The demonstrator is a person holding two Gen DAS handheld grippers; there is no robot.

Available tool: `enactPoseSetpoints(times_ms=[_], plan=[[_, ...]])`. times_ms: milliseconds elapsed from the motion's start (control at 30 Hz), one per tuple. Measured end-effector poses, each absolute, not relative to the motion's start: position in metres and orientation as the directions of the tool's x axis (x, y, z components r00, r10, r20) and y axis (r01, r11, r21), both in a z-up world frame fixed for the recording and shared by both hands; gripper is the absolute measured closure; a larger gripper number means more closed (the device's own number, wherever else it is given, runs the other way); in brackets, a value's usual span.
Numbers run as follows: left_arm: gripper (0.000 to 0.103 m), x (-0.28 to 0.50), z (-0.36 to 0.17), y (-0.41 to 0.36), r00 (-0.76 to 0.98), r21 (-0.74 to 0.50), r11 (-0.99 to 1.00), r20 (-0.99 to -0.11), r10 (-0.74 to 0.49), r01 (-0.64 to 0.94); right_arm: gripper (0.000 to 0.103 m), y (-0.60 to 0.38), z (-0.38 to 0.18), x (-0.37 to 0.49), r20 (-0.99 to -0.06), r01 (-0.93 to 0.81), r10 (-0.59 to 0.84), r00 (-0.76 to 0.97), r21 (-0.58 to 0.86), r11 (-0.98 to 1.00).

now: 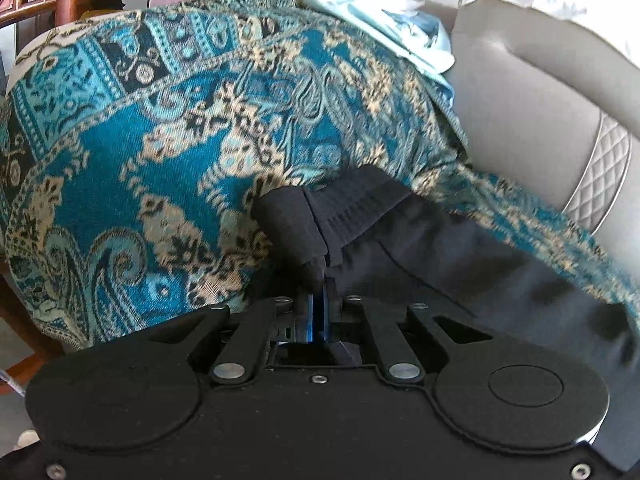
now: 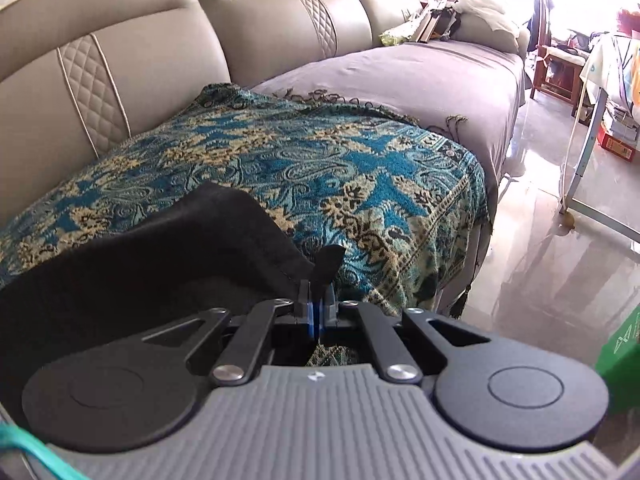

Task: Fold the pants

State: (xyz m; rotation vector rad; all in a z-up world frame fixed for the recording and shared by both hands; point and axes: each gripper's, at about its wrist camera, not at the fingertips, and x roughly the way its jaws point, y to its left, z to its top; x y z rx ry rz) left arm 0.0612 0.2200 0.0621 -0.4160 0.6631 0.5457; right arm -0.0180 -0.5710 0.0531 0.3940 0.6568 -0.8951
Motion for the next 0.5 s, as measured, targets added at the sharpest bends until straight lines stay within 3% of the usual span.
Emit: enactPoseSetpoints(times_ms=[167,200,267,333,500], plan=[[0.092,0.061,0.052,0.22,0.645,-0.163,0.787,-0.682,0.346,-0.595,0.093,-0.574,0.045,-0.011,-0.693,0.808,-0.573,0.438,0.025,0.588],[0.091,0.061,0.052,0.219,0.644,-0.162,0.789,-0.683,0.344,-0.592,0.074,-0.576,0.045,-0.01,-0.702,0.809,-0.561,0.439,0.037,0.587],[0.08,0.057,0.056,0.219,0.654,-0.178,0.787,-0.677,0.338,-0.591,0.059,-0.576,0.047,-0.007,-0.714,0.811,-0.546,0.438,0.051,0.583],[0.054,0.051,0.064,0.217,0.676,-0.203,0.789,-0.66,0.326,-0.58,0.033,-0.57,0.054,-0.006,-0.703,0.796,-0.539,0.465,0.065,0.602],[0.029,0.028,0.095,0.199,0.727,-0.137,0.817,-0.554,0.405,-0.56,0.009,-0.533,0.083,0.004,-0.628,0.71,-0.523,0.577,0.069,0.701]])
